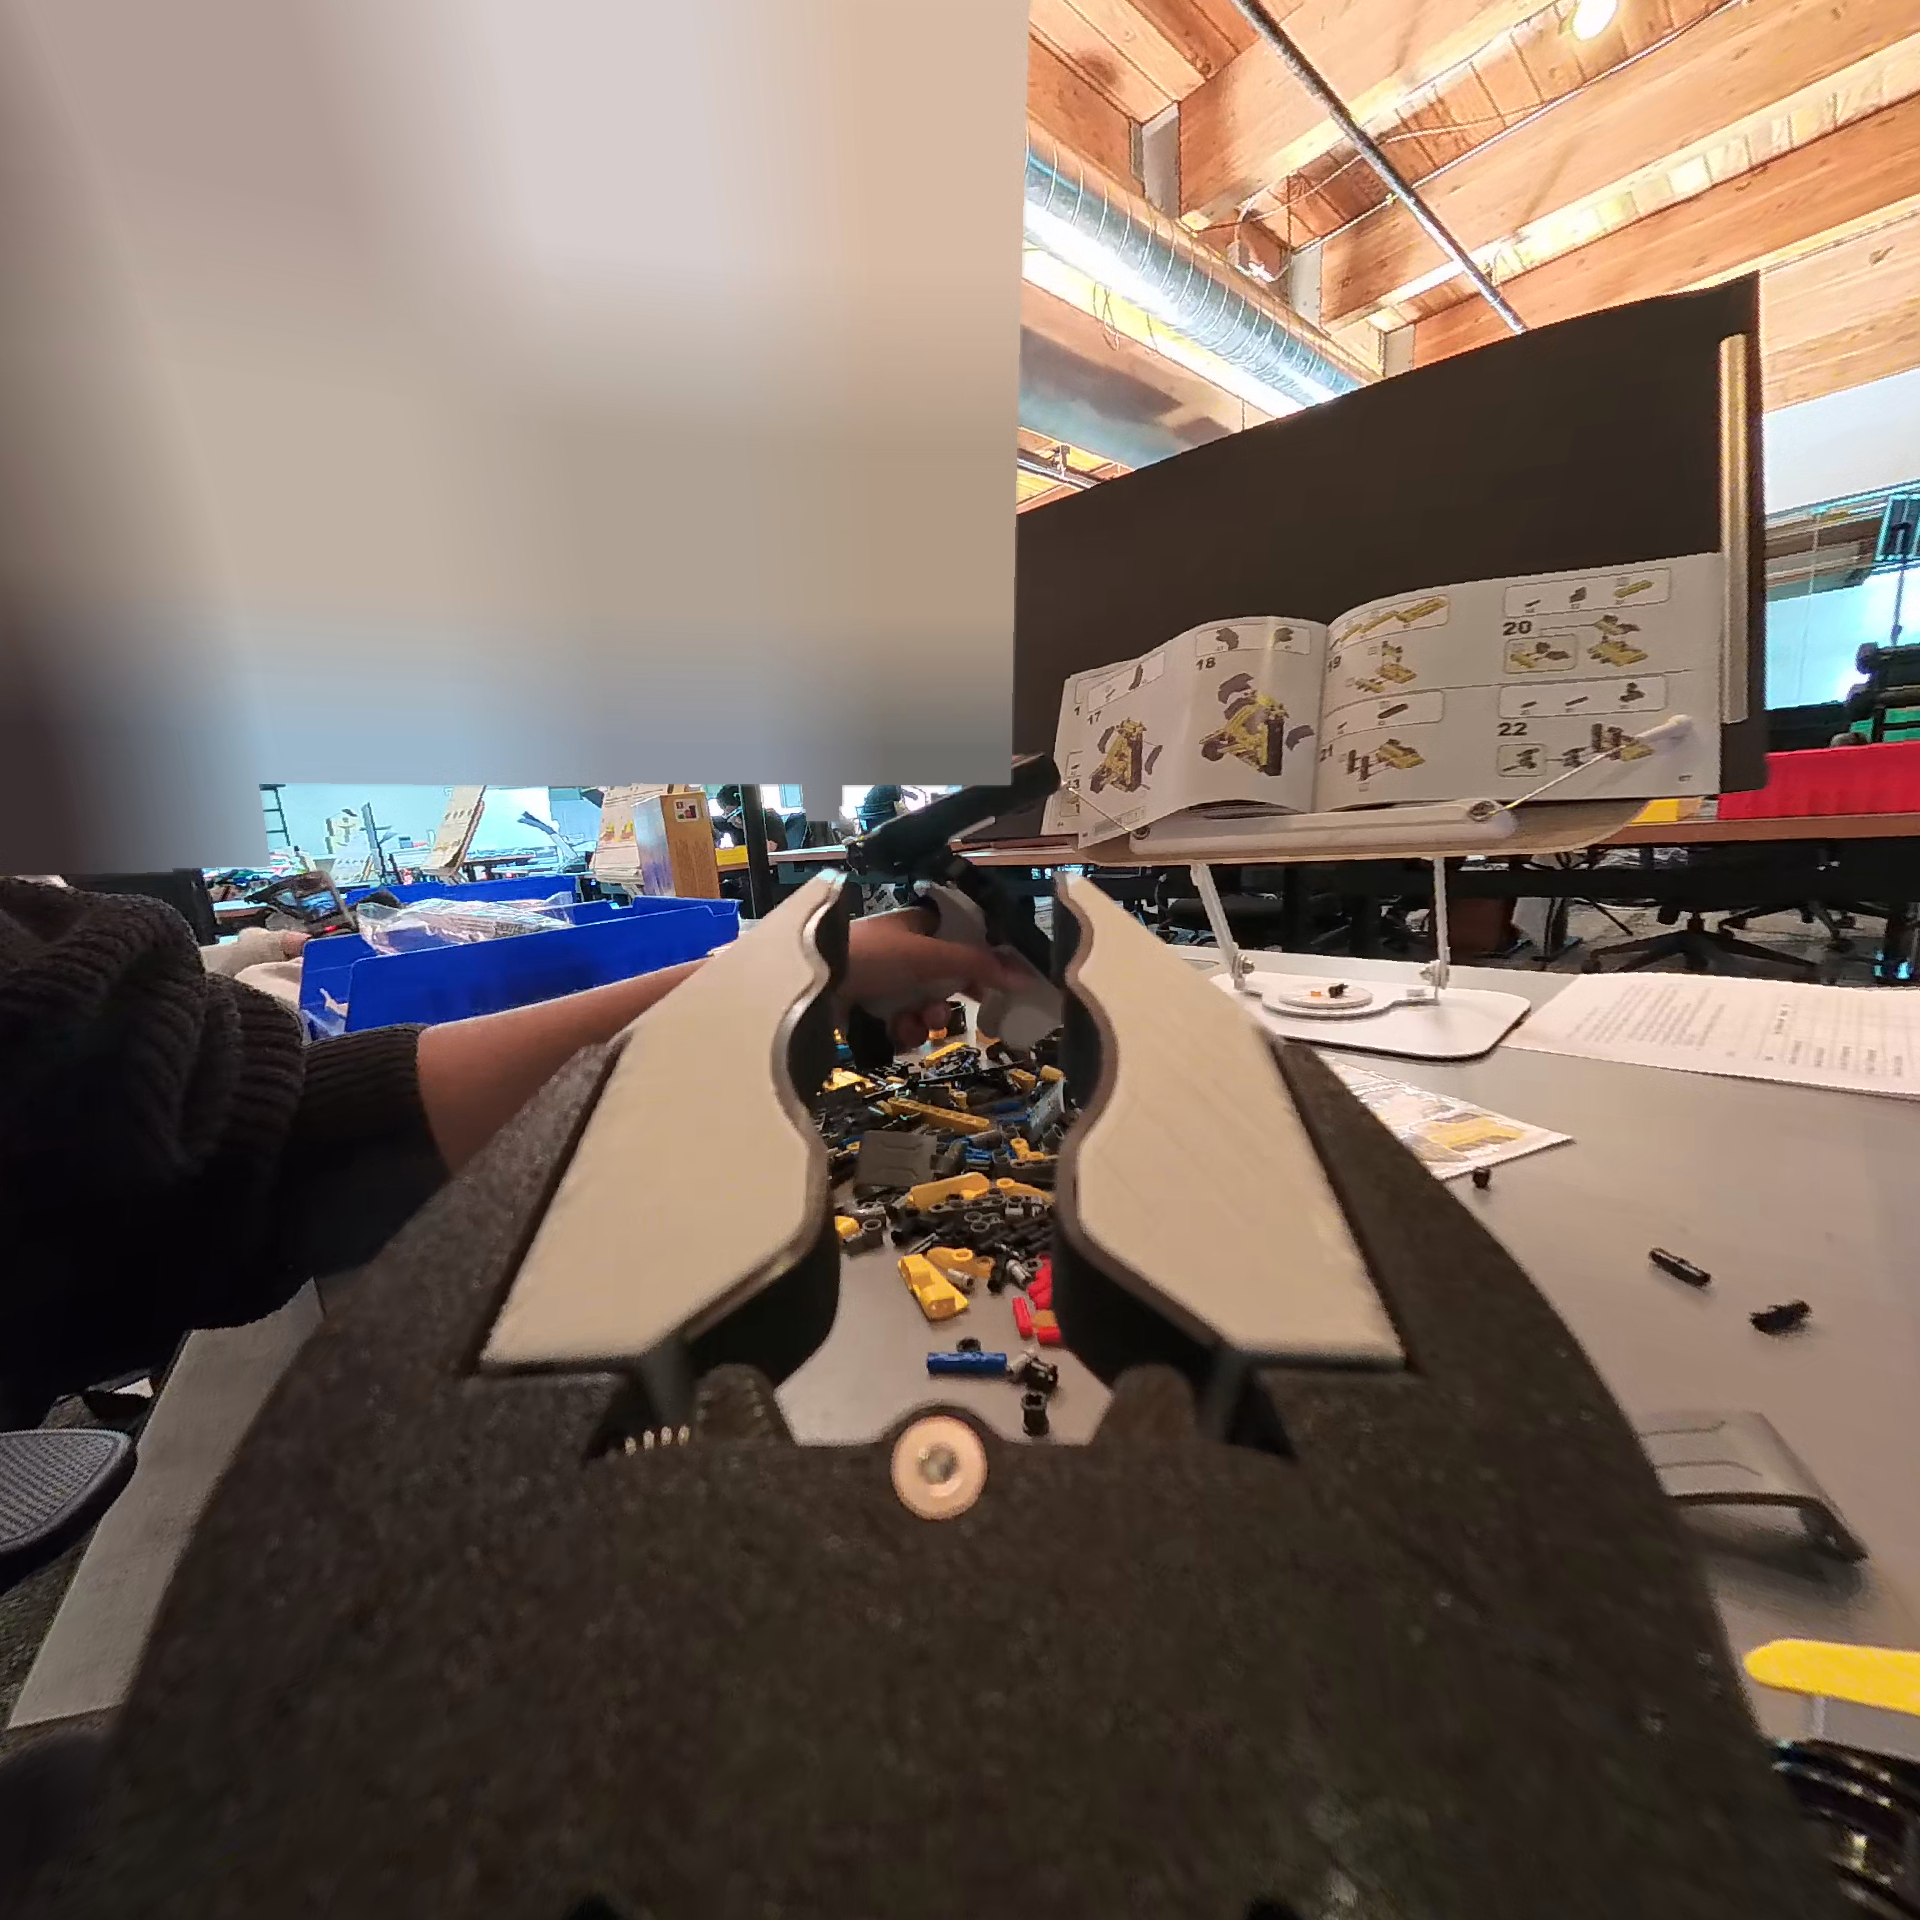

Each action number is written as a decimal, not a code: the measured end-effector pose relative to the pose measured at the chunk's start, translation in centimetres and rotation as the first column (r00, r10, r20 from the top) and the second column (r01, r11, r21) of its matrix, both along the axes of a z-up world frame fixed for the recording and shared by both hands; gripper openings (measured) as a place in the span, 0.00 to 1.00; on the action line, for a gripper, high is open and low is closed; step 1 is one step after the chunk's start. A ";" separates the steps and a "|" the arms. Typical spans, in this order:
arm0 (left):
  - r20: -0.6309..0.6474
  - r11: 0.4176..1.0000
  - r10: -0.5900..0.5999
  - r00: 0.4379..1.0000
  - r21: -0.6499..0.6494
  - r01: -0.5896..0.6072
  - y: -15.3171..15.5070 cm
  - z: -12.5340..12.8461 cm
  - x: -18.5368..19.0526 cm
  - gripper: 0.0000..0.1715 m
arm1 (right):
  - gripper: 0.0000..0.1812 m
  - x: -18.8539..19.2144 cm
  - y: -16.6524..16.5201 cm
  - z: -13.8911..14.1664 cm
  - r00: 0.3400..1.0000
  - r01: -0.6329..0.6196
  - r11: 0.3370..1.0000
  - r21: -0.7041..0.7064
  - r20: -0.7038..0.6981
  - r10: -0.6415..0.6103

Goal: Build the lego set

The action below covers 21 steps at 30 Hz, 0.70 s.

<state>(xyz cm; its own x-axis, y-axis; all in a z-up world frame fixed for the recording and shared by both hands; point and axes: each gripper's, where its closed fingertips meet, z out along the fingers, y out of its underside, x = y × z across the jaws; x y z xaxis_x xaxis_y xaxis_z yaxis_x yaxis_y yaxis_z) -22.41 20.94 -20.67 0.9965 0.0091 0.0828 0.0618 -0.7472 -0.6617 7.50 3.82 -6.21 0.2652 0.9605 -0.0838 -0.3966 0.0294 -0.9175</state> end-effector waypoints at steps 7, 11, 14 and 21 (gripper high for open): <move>-0.011 1.000 -0.024 1.000 0.017 0.024 0.2 0.1 0.4 0.12 | 0.20 -0.1 -0.1 0.1 1.000 0.028 1.000 0.007 0.012 -0.028; -0.065 0.993 -0.034 0.997 0.112 0.042 -0.1 2.8 0.9 0.12 | 0.20 -0.2 -0.2 0.2 0.999 0.044 0.999 0.013 0.019 -0.044; -0.096 0.964 -0.056 0.994 0.254 0.079 -0.6 6.7 2.3 0.12 | 0.20 -0.2 -0.2 0.3 0.998 0.053 0.999 0.015 0.019 -0.053; 0.280 0.768 -0.507 0.815 0.576 0.280 -5.3 15.2 15.2 0.12 | 0.20 -0.2 -0.3 0.3 0.999 0.045 0.999 0.020 0.000 -0.045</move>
<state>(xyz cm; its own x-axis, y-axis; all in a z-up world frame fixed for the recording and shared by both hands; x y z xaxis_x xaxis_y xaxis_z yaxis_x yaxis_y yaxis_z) -7.21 15.63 -5.49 0.7728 -0.5306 0.3483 0.1772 -0.3465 -0.9211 7.28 3.52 -5.93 0.3082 0.9492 -0.0644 -0.3943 0.0659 -0.9166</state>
